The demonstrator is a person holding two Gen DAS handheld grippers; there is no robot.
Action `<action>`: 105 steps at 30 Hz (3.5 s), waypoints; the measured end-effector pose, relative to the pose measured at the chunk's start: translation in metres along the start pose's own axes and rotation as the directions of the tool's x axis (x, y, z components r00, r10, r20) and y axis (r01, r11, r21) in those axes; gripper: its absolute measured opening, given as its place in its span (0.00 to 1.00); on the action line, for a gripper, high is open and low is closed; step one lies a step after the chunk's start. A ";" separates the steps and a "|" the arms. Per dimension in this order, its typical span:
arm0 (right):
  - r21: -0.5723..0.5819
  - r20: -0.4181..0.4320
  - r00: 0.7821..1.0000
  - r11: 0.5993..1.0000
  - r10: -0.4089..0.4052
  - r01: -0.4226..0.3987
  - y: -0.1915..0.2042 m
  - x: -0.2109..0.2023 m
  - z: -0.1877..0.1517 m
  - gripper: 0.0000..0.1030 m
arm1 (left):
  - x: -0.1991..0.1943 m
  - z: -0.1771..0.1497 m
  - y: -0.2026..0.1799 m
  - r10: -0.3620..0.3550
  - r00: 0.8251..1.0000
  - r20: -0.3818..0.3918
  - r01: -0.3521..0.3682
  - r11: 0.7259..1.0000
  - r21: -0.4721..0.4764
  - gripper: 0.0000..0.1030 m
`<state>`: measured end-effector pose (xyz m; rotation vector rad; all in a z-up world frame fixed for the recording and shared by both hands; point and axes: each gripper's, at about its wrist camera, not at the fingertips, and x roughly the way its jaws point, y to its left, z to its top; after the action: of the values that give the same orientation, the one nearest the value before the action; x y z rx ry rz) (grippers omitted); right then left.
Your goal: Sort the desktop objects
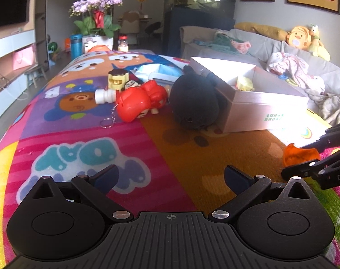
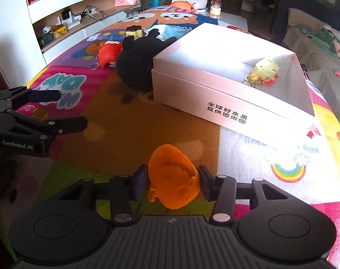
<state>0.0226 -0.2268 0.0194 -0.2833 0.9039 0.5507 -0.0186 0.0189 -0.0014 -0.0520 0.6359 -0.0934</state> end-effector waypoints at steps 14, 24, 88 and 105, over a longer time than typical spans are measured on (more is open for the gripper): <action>0.070 0.343 0.908 0.971 -0.241 0.231 -0.035 -0.079 0.073 0.73 | 0.001 -0.001 0.000 0.005 1.000 -0.011 -0.005 1.000 -0.002 1.00; -0.012 0.370 0.906 0.974 -0.205 0.225 -0.010 -0.048 0.034 0.79 | 0.006 0.024 -0.021 0.015 0.998 0.068 -0.024 0.992 0.122 1.00; 0.429 0.367 0.884 0.896 -0.291 0.117 -0.070 -0.035 -0.029 1.00 | -0.040 0.018 0.012 0.008 1.000 0.014 -0.008 1.000 -0.004 0.83; 0.480 0.307 0.950 0.872 -0.063 -0.097 -0.107 0.028 0.038 1.00 | -0.018 -0.003 -0.006 0.079 0.994 0.076 -0.087 0.990 0.109 1.00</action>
<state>0.1218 -0.2886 0.0199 0.2733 0.7052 0.3505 -0.0359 0.0152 0.0071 0.0792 0.5599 -0.0465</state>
